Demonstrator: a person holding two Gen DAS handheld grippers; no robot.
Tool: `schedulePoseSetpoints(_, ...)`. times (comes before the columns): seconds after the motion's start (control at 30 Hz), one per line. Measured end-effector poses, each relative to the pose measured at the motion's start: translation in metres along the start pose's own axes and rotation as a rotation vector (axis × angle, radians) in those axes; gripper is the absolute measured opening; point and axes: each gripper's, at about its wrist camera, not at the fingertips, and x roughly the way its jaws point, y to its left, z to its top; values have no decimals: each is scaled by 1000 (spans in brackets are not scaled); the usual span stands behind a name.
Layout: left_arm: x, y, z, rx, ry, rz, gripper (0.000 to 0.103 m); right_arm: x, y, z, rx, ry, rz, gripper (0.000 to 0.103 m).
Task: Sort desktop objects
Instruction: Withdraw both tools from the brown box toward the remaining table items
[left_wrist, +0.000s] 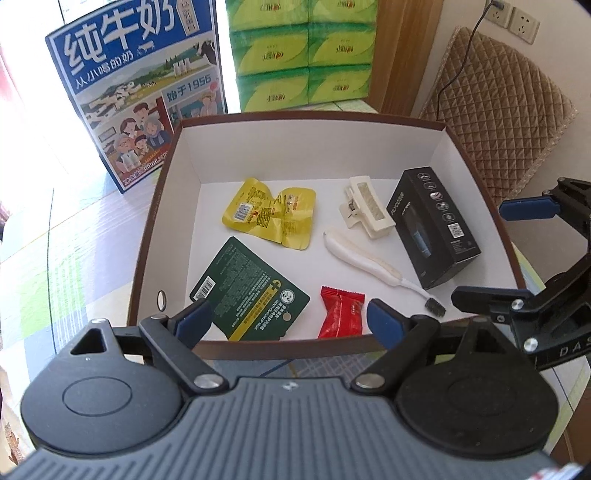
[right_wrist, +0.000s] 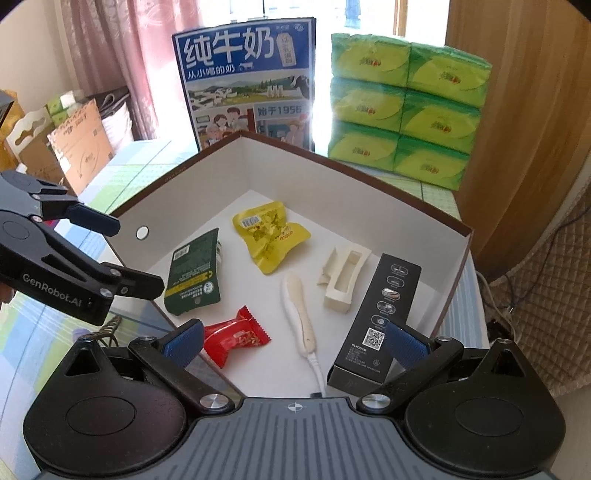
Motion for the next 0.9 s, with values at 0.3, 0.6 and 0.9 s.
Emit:
schedulePoseSetpoints(0.3, -26, -1, -17, 3, -32, -11, 88, -25, 15, -10, 7, -31, -6, 101)
schedulePoseSetpoints(0.6, -52, 5, -43, -26, -59, -18, 88, -46, 37, -24, 8, -56, -4, 101)
schedulePoseSetpoints(0.9, -75, 10, -77, -61, -73, -16, 88, -57, 63, -42, 36, -52, 39, 101)
